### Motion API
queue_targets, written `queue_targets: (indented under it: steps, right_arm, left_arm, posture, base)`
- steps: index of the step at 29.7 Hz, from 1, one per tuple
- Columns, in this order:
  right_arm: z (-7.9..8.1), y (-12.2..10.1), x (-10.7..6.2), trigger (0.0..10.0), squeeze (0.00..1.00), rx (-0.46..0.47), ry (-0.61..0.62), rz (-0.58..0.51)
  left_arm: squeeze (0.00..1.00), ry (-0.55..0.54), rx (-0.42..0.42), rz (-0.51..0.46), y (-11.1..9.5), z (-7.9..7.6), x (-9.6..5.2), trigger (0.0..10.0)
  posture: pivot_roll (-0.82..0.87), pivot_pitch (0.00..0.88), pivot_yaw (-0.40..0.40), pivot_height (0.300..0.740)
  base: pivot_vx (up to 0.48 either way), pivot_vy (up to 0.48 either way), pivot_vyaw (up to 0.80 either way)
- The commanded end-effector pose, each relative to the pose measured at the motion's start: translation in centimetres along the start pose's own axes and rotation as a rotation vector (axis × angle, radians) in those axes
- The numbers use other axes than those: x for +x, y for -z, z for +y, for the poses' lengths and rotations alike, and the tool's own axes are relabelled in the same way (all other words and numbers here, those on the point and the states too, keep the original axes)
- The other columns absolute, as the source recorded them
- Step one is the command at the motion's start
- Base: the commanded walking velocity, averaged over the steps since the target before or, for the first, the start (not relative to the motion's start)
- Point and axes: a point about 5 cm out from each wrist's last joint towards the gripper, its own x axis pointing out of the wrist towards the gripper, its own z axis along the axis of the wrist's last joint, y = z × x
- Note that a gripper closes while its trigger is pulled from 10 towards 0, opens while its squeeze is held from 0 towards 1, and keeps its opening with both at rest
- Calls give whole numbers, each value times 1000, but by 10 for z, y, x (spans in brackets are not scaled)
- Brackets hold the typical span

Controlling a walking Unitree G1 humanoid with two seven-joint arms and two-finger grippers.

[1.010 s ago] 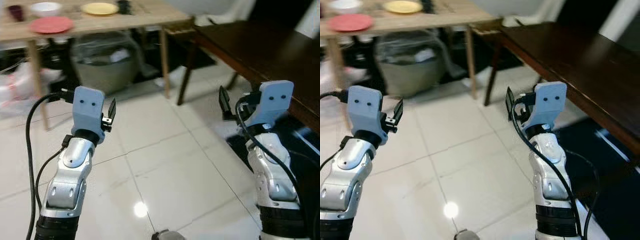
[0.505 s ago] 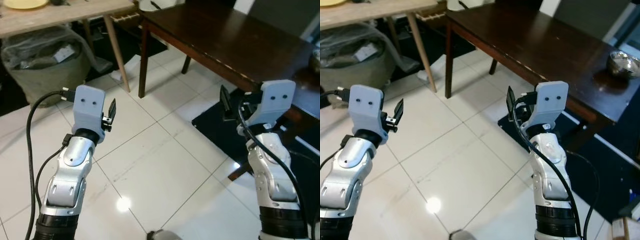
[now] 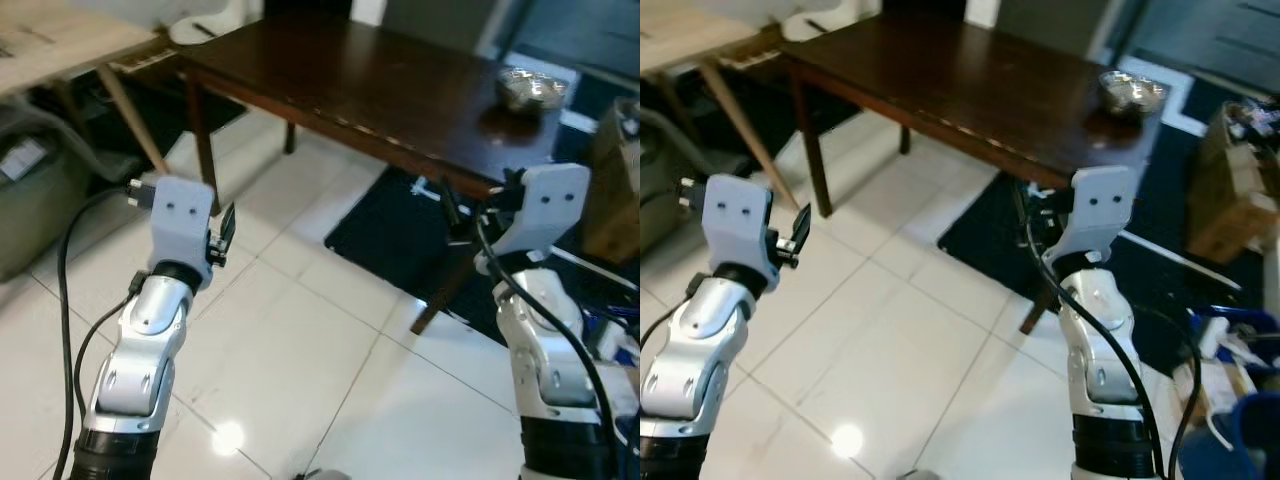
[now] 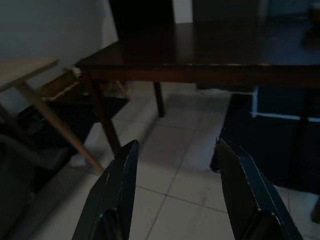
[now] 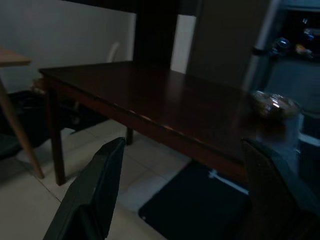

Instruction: Setting the table

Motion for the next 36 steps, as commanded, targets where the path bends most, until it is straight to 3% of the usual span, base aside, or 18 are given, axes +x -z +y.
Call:
queue_targets:
  steps: [1, 36]
  right_arm:
    - [-4, 2, -3, 10000, 0, 3, 17, 11]
    - [-5, 1, -4, 10000, 0, 3, 24, 10]
  left_arm:
    - [137, 17, -10, 10, 3, -4, 0, 10000]
    - [122, 32, -31, -1, 2, -5, 3, 10000]
  posture:
    - [-153, 0, 9, 740]
    - [-161, 0, 12, 740]
  base:
    - [0, 0, -800]
    - [0, 0, -800]
